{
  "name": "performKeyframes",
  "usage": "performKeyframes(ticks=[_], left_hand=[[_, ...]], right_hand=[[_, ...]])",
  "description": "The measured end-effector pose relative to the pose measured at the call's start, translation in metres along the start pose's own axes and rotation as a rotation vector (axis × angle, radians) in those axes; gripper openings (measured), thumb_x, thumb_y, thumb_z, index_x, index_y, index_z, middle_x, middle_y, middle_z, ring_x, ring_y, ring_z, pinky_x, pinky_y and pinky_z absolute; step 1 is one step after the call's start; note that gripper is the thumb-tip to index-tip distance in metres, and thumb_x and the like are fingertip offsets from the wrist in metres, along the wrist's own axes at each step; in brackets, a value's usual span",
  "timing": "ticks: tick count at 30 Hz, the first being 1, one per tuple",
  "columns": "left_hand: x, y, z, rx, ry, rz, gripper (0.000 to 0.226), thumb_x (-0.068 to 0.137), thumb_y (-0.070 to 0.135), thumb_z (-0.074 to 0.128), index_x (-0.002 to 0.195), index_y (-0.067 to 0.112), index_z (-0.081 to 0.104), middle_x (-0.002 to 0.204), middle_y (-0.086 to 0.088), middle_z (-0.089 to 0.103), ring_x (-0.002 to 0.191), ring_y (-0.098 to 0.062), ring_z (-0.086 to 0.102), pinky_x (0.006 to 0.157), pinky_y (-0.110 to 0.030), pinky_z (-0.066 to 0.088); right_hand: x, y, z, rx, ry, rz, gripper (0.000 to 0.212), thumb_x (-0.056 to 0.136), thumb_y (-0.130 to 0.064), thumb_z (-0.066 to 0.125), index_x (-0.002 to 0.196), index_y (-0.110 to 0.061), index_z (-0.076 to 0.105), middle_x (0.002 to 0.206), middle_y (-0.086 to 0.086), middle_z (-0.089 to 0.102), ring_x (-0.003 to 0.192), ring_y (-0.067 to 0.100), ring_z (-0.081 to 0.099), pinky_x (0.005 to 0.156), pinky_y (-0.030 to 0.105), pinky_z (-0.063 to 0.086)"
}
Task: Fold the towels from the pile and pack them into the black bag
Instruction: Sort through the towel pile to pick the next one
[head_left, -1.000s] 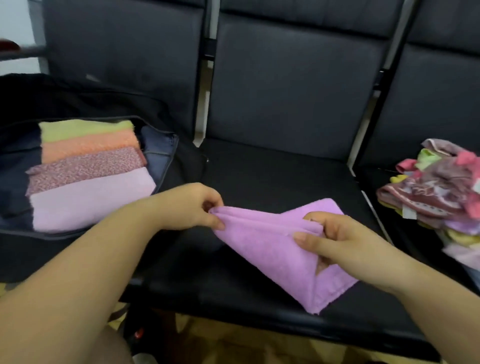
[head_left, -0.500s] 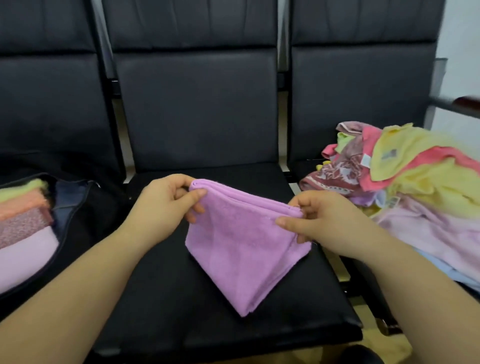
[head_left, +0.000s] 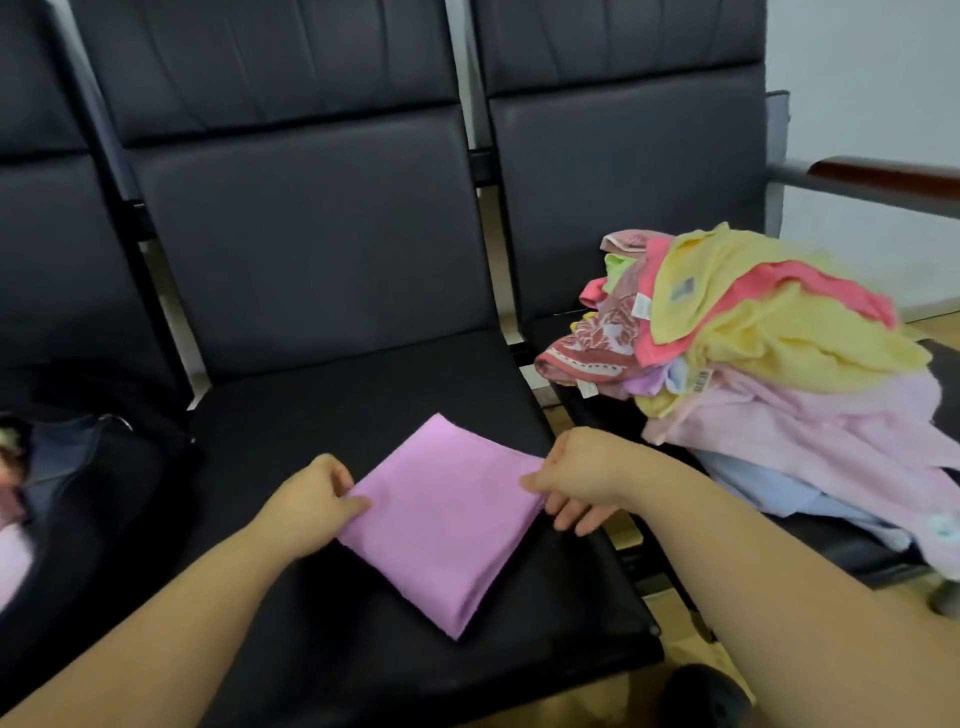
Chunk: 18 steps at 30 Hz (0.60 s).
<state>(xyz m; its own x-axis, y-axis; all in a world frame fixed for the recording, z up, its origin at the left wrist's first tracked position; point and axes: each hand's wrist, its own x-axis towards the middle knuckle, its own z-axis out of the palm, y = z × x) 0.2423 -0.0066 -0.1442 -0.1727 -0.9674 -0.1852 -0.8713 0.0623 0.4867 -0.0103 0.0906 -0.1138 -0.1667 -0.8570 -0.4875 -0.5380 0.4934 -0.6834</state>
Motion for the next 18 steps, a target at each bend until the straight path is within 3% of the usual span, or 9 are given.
performKeyframes(ticks=[2, 5, 7, 9, 11, 13, 16, 18], left_hand=[[-0.011, -0.007, -0.008, -0.028, -0.114, -0.018, 0.021, 0.083, 0.022, 0.070, 0.079, 0.013, 0.052, 0.071, -0.001, 0.057, 0.062, -0.014, 0.053, 0.054, -0.024, 0.041], [-0.035, -0.015, -0.020, -0.075, -0.347, 0.002, 0.017, 0.087, 0.026, 0.068, 0.083, 0.014, 0.057, 0.071, 0.000, 0.063, 0.056, -0.009, 0.059, 0.052, -0.023, 0.048], [-0.047, -0.024, -0.024, 0.036, -0.240, 0.205, 0.020, 0.083, 0.040, 0.069, 0.080, 0.022, 0.060, 0.075, 0.007, 0.063, 0.061, -0.004, 0.058, 0.061, -0.022, 0.050], [-0.056, -0.030, -0.025, 0.105, -0.093, 0.424, 0.031, 0.069, 0.061, 0.065, 0.079, 0.032, 0.062, 0.084, 0.012, 0.060, 0.077, -0.002, 0.058, 0.071, -0.018, 0.048], [-0.063, -0.034, -0.023, 0.129, -0.152, 0.550, 0.043, 0.061, 0.075, 0.058, 0.087, 0.041, 0.061, 0.098, 0.020, 0.057, 0.098, 0.003, 0.054, 0.084, -0.012, 0.043], [-0.066, -0.040, -0.016, 0.208, -0.233, 0.610, 0.053, 0.060, 0.086, 0.050, 0.097, 0.048, 0.054, 0.113, 0.029, 0.052, 0.114, 0.009, 0.047, 0.097, -0.011, 0.036], [-0.066, -0.053, -0.006, 0.274, -0.203, 0.655, 0.059, 0.068, 0.077, 0.044, 0.117, 0.044, 0.050, 0.132, 0.025, 0.045, 0.128, 0.010, 0.035, 0.111, -0.018, 0.028], [-0.064, -0.057, -0.003, 0.293, -0.135, 0.672, 0.063, 0.074, 0.069, 0.037, 0.123, 0.033, 0.055, 0.134, 0.017, 0.050, 0.126, 0.003, 0.042, 0.110, -0.021, 0.031]], right_hand=[[0.001, -0.001, 0.008, -0.108, 0.054, -0.097, 0.024, 0.092, -0.024, 0.060, 0.100, -0.002, 0.059, 0.094, 0.012, 0.066, 0.081, 0.021, 0.065, 0.072, 0.035, 0.055], [-0.002, -0.002, 0.012, -0.343, 0.192, -0.210, 0.022, 0.091, -0.027, 0.060, 0.105, -0.011, 0.059, 0.105, 0.002, 0.062, 0.095, 0.017, 0.058, 0.080, 0.029, 0.046], [-0.007, -0.003, 0.016, -0.389, 0.214, -0.262, 0.024, 0.091, -0.031, 0.061, 0.111, -0.018, 0.057, 0.106, -0.004, 0.058, 0.098, 0.014, 0.055, 0.083, 0.025, 0.044], [-0.014, -0.005, 0.025, -0.350, 0.173, -0.360, 0.018, 0.088, -0.035, 0.064, 0.104, -0.027, 0.059, 0.096, -0.014, 0.054, 0.093, 0.009, 0.053, 0.085, 0.025, 0.045], [-0.021, -0.007, 0.037, -0.325, 0.092, -0.446, 0.010, 0.085, -0.039, 0.066, 0.091, -0.033, 0.062, 0.092, -0.018, 0.060, 0.090, 0.005, 0.057, 0.088, 0.026, 0.048], [-0.026, -0.005, 0.048, -0.375, 0.003, -0.474, 0.017, 0.083, -0.044, 0.067, 0.094, -0.032, 0.066, 0.100, -0.016, 0.065, 0.096, 0.004, 0.059, 0.091, 0.026, 0.048], [-0.029, 0.002, 0.053, -0.503, -0.017, -0.469, 0.039, 0.080, -0.055, 0.066, 0.112, -0.032, 0.062, 0.115, -0.017, 0.060, 0.107, 0.004, 0.054, 0.093, 0.022, 0.043], [-0.030, 0.005, 0.051, -0.523, 0.008, -0.461, 0.049, 0.076, -0.060, 0.067, 0.116, -0.034, 0.059, 0.120, -0.018, 0.057, 0.110, 0.004, 0.052, 0.095, 0.023, 0.043]])
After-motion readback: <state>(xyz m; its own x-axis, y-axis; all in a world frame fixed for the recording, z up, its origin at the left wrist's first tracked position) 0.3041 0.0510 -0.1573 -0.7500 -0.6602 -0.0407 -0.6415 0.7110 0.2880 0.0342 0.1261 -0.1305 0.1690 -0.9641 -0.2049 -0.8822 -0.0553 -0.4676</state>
